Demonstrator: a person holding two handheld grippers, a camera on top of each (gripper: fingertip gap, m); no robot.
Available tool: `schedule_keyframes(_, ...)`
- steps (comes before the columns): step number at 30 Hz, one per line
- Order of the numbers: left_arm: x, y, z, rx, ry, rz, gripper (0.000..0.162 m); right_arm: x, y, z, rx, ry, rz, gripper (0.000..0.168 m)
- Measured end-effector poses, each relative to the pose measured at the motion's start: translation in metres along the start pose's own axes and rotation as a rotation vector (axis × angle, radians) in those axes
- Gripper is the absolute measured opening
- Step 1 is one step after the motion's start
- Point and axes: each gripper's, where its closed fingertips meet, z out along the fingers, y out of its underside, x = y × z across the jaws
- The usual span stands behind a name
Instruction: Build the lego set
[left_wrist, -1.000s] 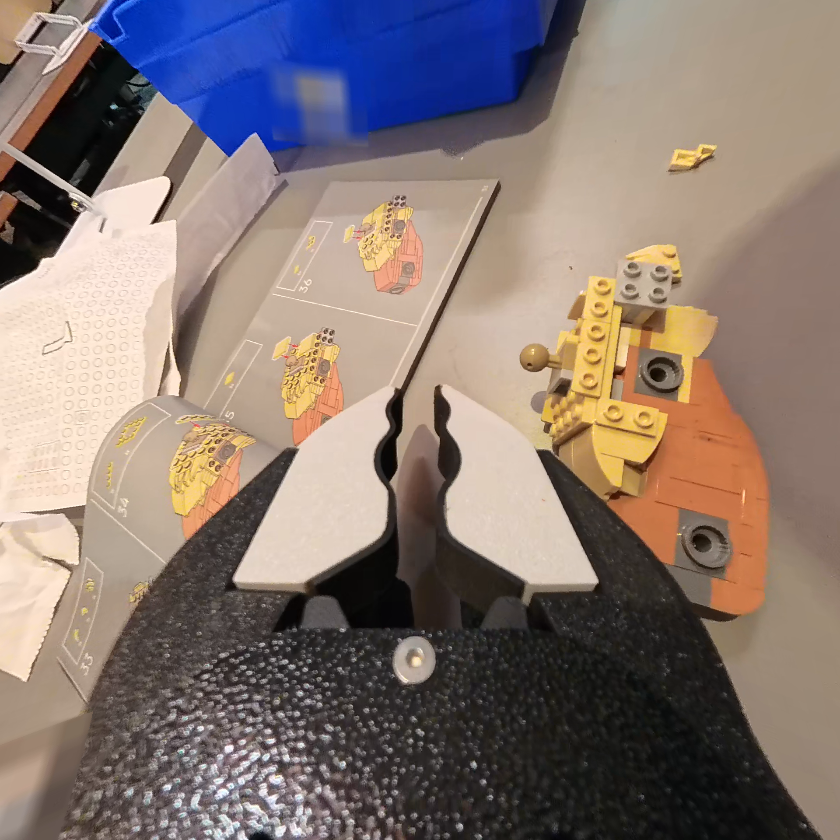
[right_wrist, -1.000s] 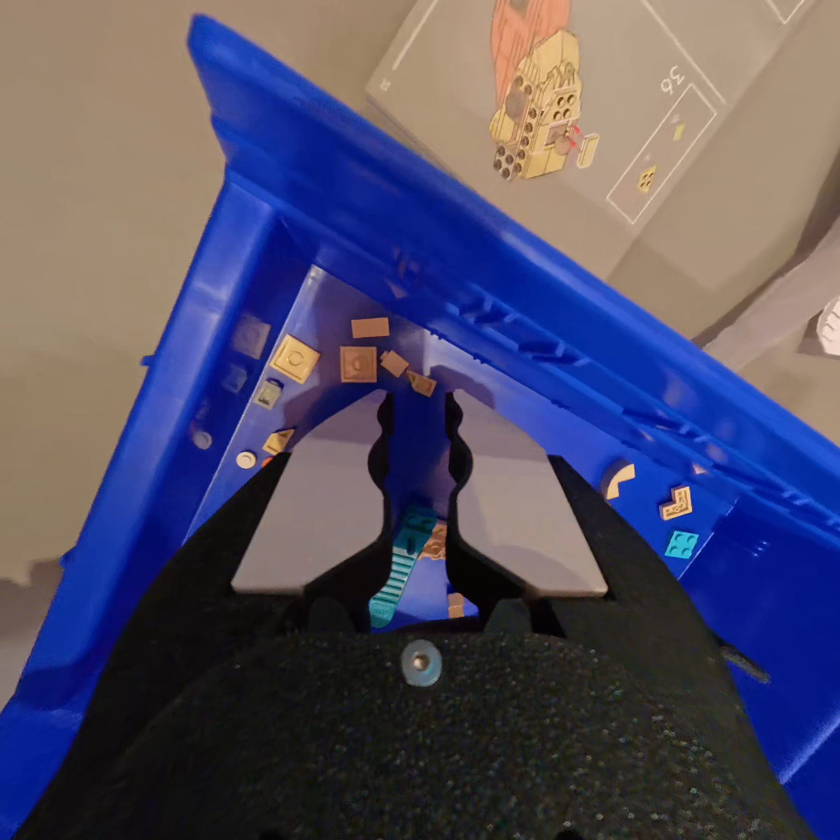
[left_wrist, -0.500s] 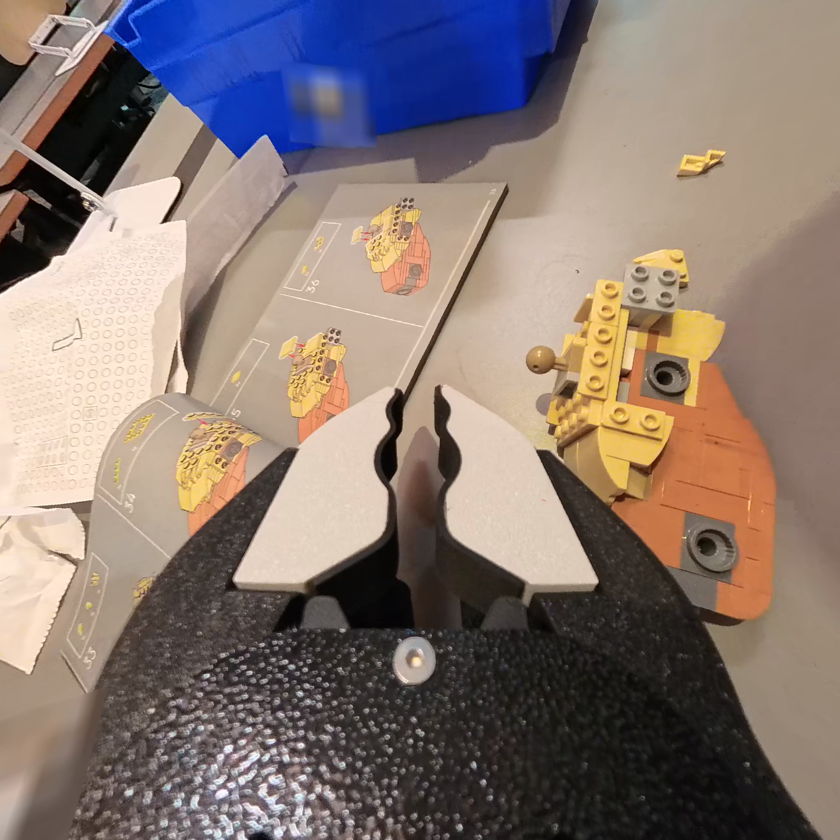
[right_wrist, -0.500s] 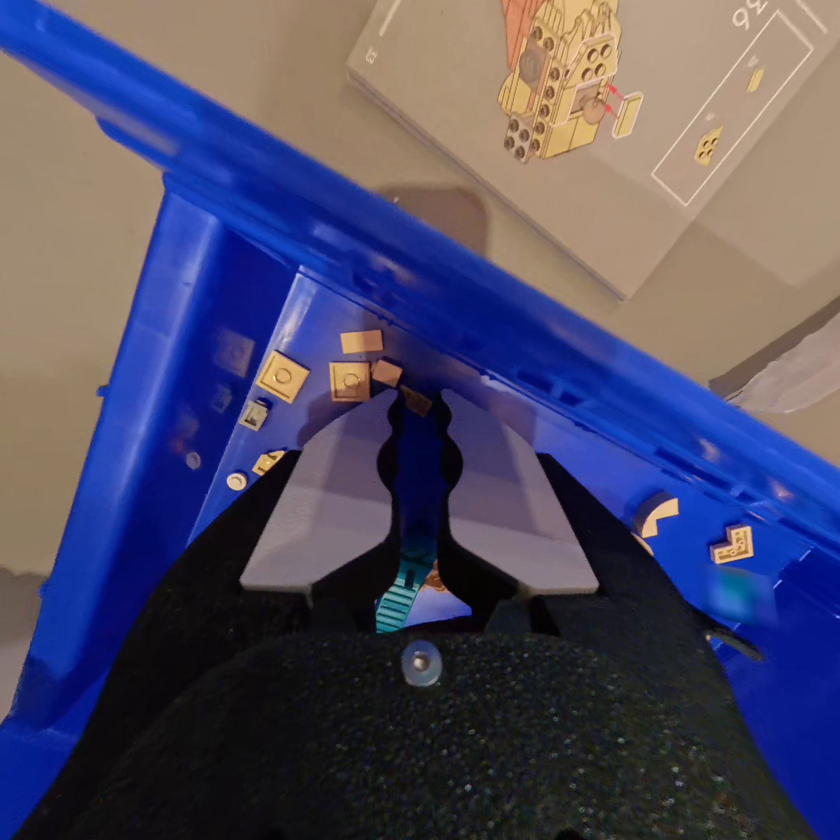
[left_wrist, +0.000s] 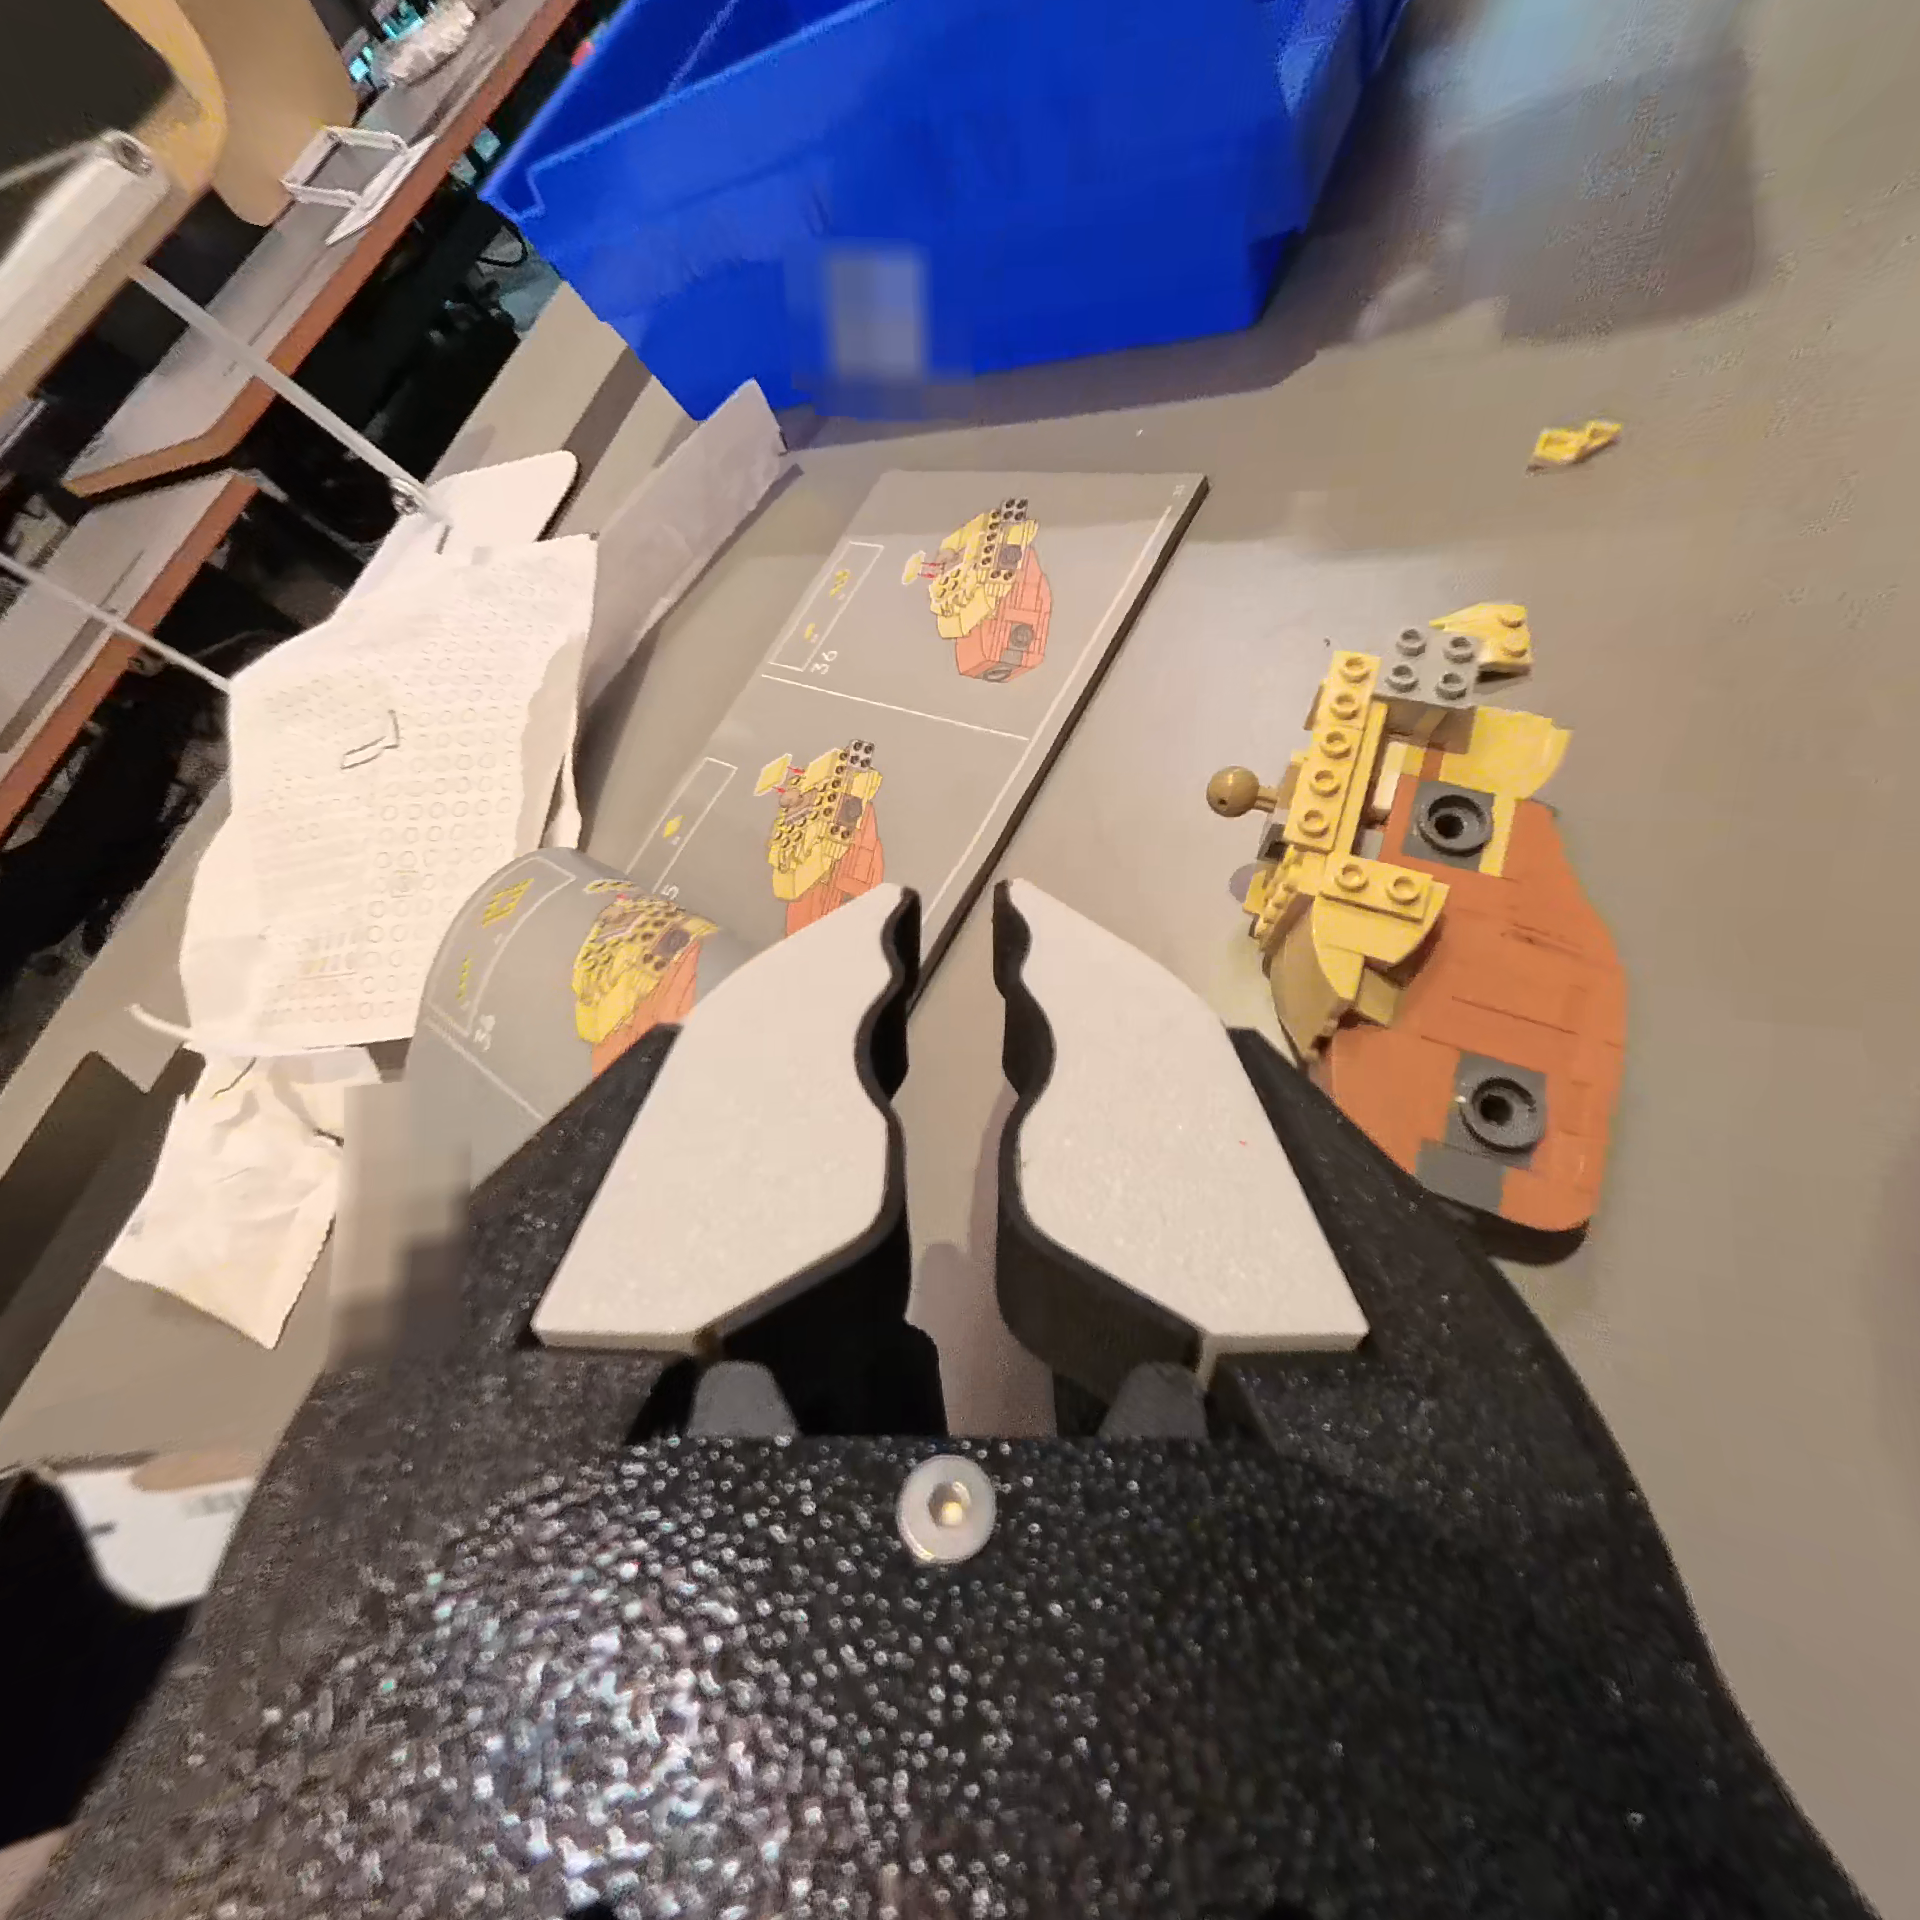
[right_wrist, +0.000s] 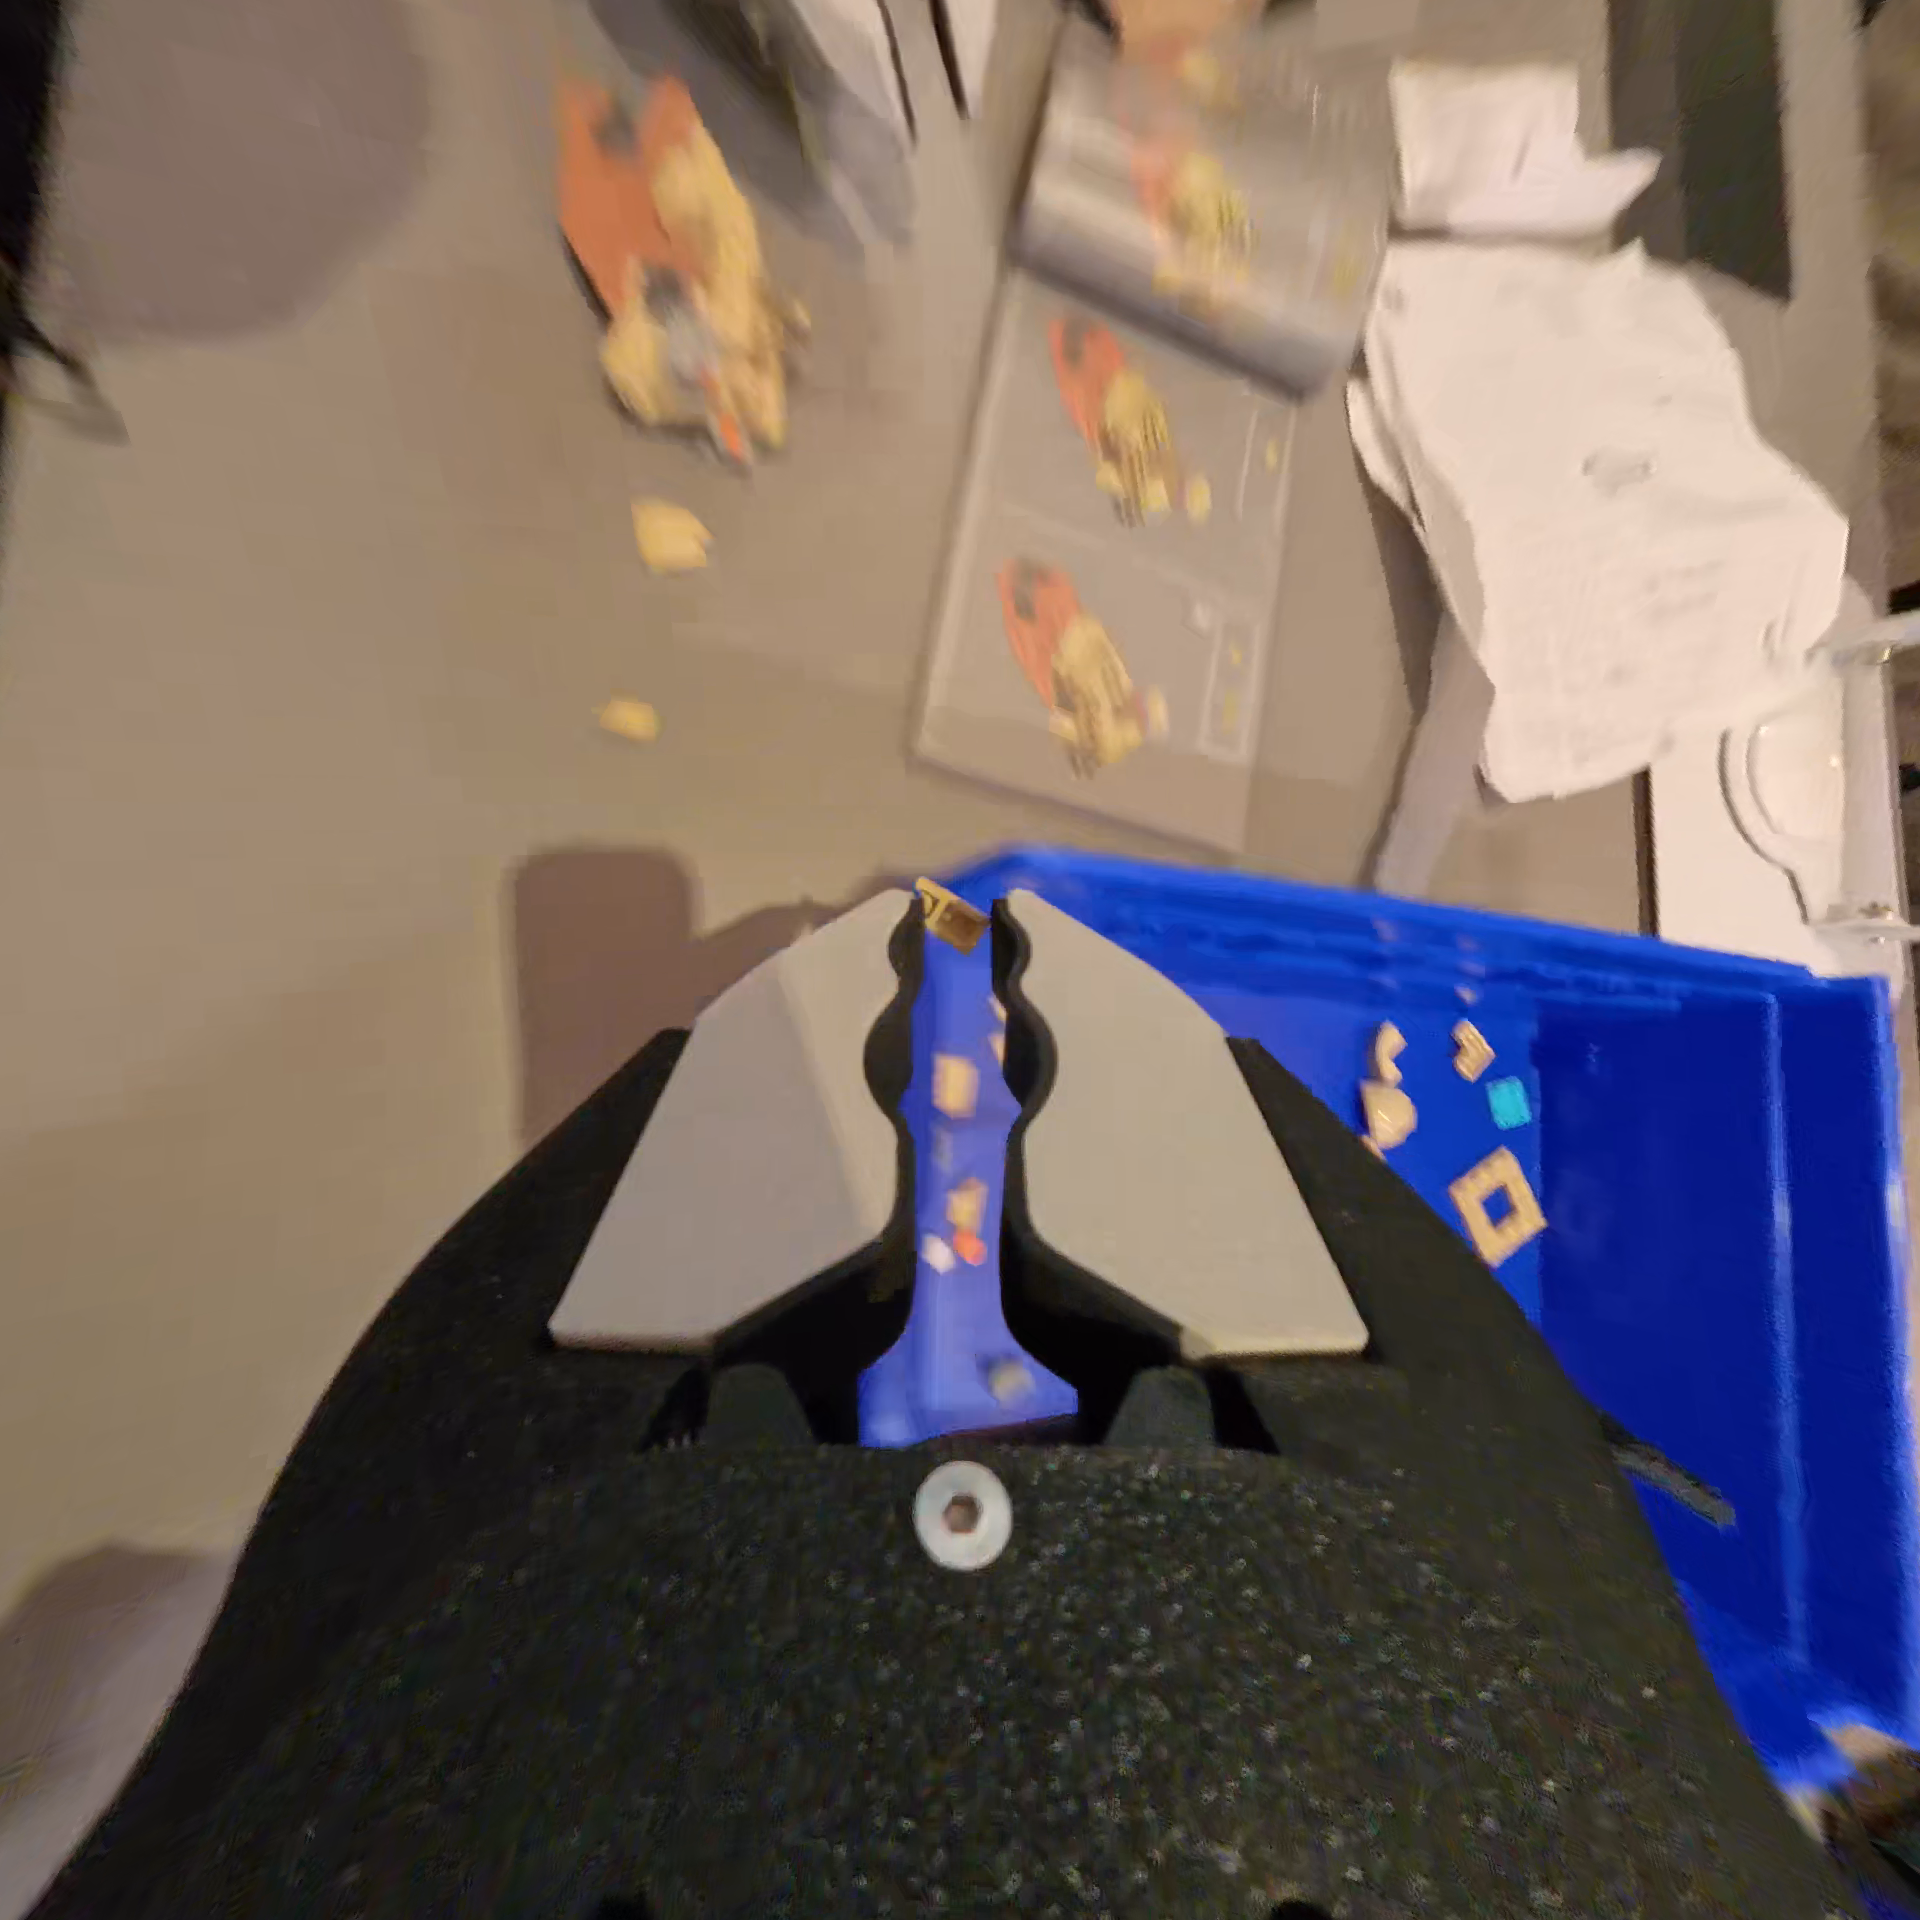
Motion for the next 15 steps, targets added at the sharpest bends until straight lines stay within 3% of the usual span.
schedule_keyframes(8, 0.016, -0.006, -0.025, 0.082, -0.017, -0.048, 0.013, -0.099, -0.065, 0.090, 0.137, 0.019, 0.199, 0.012)
schedule_keyframes(15, 0.033, 0.015, -0.036, 0.047, -0.040, -0.100, 0.013, -0.115, -0.063, 0.137, 0.026, 0.058, 0.270, 0.012)
